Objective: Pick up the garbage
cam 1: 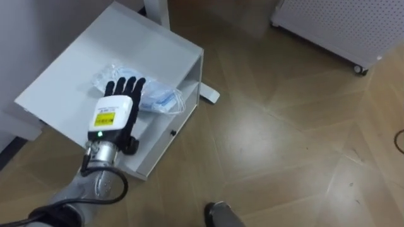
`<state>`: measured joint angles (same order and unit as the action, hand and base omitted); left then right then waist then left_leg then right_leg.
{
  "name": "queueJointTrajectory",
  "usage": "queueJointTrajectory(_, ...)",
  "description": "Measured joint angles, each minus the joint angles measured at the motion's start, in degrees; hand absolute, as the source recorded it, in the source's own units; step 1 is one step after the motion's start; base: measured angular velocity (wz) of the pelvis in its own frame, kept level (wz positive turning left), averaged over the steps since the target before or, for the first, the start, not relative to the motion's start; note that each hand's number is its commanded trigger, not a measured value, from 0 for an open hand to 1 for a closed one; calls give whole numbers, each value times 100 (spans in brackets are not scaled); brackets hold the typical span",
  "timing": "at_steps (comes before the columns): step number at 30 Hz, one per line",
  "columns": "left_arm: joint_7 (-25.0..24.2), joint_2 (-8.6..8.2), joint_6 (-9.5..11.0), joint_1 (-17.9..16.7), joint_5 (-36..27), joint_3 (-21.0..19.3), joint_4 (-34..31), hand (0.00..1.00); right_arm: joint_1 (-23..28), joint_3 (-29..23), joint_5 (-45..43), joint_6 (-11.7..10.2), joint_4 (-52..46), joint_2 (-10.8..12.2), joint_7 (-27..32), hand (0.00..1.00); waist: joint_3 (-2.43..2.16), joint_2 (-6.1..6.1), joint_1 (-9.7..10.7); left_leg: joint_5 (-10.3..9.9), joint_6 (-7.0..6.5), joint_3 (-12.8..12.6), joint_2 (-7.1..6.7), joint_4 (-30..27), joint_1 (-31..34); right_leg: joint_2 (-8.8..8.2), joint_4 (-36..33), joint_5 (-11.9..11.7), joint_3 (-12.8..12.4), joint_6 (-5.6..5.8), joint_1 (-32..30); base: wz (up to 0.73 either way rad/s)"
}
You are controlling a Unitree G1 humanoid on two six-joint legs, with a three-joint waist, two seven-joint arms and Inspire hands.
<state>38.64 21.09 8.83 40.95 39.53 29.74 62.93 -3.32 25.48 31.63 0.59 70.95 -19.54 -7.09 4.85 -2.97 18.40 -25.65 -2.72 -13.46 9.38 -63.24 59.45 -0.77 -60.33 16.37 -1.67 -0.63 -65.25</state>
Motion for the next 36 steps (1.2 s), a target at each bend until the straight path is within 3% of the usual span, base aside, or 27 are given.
queueJointTrajectory(6, 253, 46, -15, 80, 292, 91, 14, 0, 230, -4, 363, 23, -253, -5, -238, 100, -51, 126, 67, -29, -31, 77, 34, -313, 313, 24, -260, 75, 6, 29, -278, 2)
queueJointTrajectory(9, 346, 151, -27, 117, 396, 98, 19, 0, 300, -2, 444, 38, -375, -6, -404, 100, -51, 174, 120, -39, -49, 126, 122, -447, 455, 103, -293, 40, 17, 41, -377, -9)
queueJointTrajectory(11, 343, 228, -139, 158, 469, 219, 73, 65, 306, -2, 459, 53, -463, -6, -480, 100, -52, 194, 240, -43, -57, 149, 141, -535, 564, 106, -359, 35, 23, 47, -463, -2)
queueJointTrajectory(12, 299, 244, -265, 182, 517, 334, 198, 90, 307, 3, 507, 53, -497, -5, -518, 100, -50, 202, 299, -57, -73, 152, 191, -623, 633, 122, -408, 33, 43, 43, -525, -6)
queueJointTrajectory(13, 266, 247, -317, 182, 520, 399, 253, 100, 314, 4, 532, 53, -505, -5, -554, 100, -52, 212, 336, -74, -77, 155, 193, -664, 666, 122, -445, 32, 45, 43, -565, -10)
queueJointTrajectory(17, 26, 242, -472, 182, 630, 726, 430, 100, 483, 5, 641, 139, -697, -26, -628, 100, -51, 222, 359, -190, -43, 151, 292, -903, 860, 196, -592, 30, 51, 32, -773, -14)
queueJointTrajectory(23, 170, 303, -480, 573, 624, 700, 357, 100, 613, -3, 642, 196, -1074, -67, -693, 100, -50, 208, 310, -272, -71, 140, 301, -1010, 888, 203, -679, 58, 42, 14, -805, -3)
queueJointTrajectory(36, -39, 296, -701, 623, 622, 740, 272, 100, 613, 3, 900, 205, -1119, -175, -863, 100, -50, 198, 284, -294, -53, 129, 297, -1032, 771, 194, -759, 100, 30, -2, -733, 0)
